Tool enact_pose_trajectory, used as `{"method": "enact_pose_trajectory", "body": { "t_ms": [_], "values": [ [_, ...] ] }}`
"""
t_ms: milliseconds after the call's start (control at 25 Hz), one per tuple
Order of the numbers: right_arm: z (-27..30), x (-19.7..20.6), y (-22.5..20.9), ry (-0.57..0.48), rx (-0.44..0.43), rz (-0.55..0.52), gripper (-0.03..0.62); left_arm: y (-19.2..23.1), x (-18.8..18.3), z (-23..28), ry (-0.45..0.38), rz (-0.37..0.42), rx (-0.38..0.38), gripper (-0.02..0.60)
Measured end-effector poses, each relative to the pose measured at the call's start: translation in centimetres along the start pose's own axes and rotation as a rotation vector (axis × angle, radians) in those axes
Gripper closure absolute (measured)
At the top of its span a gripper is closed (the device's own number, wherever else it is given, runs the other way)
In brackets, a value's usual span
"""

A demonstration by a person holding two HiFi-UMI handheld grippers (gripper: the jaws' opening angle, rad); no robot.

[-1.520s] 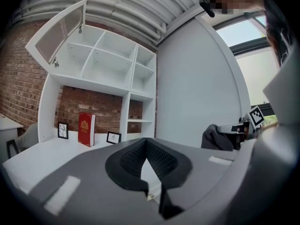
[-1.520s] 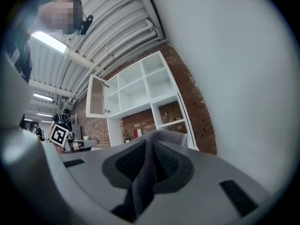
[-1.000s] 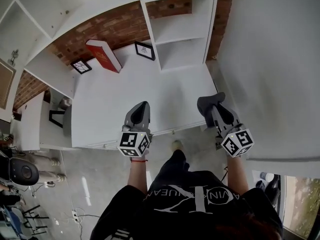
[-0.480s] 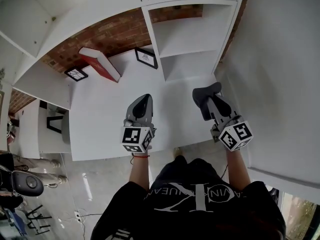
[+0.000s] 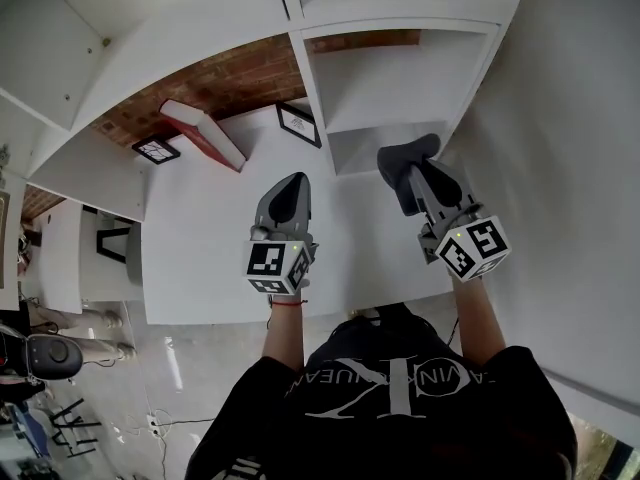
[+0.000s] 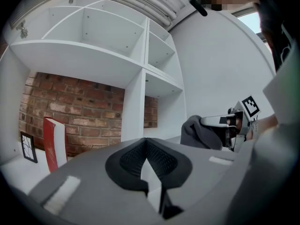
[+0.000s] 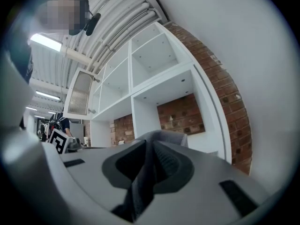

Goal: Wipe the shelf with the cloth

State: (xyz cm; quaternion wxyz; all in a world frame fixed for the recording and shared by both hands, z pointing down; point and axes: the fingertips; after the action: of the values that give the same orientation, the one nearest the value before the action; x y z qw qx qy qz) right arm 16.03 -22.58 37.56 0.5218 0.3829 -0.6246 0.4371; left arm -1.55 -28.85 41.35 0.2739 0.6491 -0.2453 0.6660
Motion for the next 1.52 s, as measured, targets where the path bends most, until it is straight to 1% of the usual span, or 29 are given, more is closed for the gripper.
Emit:
{"method": "enact_pose_trajectory", "body": {
  "t_ms": [160,240,440,560,680,760,840,920,960,1000,1040,1080,1160,1240,1280,1360,1440,1520],
  "values": [
    [2.9,-1.9,-0.5,-0.017,-0.034,-0.020,0.551,1.2,-0.6,1.3,-0.014,-0.012,-0.033,0.595],
    [4.5,-2.5,-0.9,-0.009,-0.038,-0.039,0.551,1.7,-1.0,1.7,-0.026,-0.014,-0.050,0.595],
    [8.4,-3.4,-1.7,0.059,-0.014,-0.138,0.551,2.3,-0.9,2.5,-0.021,-0.018,-0.068,0.595],
    [10.8,-2.9,-2.2,0.128,-0.009,-0.167,0.551,2.4,-0.9,3.3,-0.008,0.008,-0.059,0.595],
    [13.1,-2.8,-2.4,0.166,-0.013,-0.186,0.551,3.3,-1.5,4.1,-0.002,0.015,-0.080,0.595],
    [14.4,-2.9,-2.6,0.179,-0.010,-0.205,0.551,3.9,-2.4,4.4,-0.018,0.010,-0.092,0.595],
    [15.6,-3.1,-2.8,0.193,-0.002,-0.250,0.551,4.0,-3.4,4.7,-0.039,0.013,-0.088,0.595],
    [16.9,-2.6,-3.1,0.242,-0.002,-0.316,0.551,3.6,-3.9,5.1,-0.047,0.020,-0.068,0.595],
    [17.5,-1.7,-3.2,0.293,-0.011,-0.349,0.551,3.3,-4.0,5.3,-0.044,0.024,-0.058,0.595],
    [18.0,-0.7,-3.3,0.353,-0.027,-0.374,0.538,3.1,-3.8,5.4,-0.037,0.029,-0.051,0.595],
    [18.3,0.3,-3.3,0.404,-0.046,-0.388,0.509,2.9,-3.6,5.5,-0.029,0.033,-0.047,0.595],
    [18.4,0.9,-3.2,0.434,-0.063,-0.390,0.475,2.9,-3.4,5.5,-0.022,0.037,-0.046,0.595],
    [18.0,1.1,-3.0,0.430,-0.081,-0.369,0.461,3.0,-2.9,5.4,-0.012,0.036,-0.052,0.595],
    [17.6,0.9,-3.0,0.410,-0.086,-0.348,0.457,3.6,-2.5,5.3,-0.006,0.022,-0.068,0.595],
    [17.5,1.0,-3.0,0.416,-0.093,-0.347,0.457,3.9,-2.3,5.3,-0.005,0.015,-0.076,0.595],
    [17.6,2.3,-2.9,0.486,-0.118,-0.387,0.457,4.2,-2.1,5.3,-0.004,0.003,-0.085,0.595],
    [18.0,3.9,-2.8,0.582,-0.143,-0.463,0.457,4.2,-1.9,5.3,0.000,-0.004,-0.087,0.595],
    [18.4,4.5,-2.3,0.635,-0.167,-0.494,0.461,4.1,-1.7,5.4,0.003,-0.010,-0.087,0.595]
  ]
}}
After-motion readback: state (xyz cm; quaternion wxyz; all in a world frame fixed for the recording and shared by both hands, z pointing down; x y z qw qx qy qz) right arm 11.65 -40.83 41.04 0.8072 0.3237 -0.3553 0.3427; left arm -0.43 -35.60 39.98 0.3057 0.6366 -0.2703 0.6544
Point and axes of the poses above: the fingertips, and each gripper's own axes: z forward along the fingers, y to its left, x out of its underside, and after that the axes turned 1 degree about x, right-handed
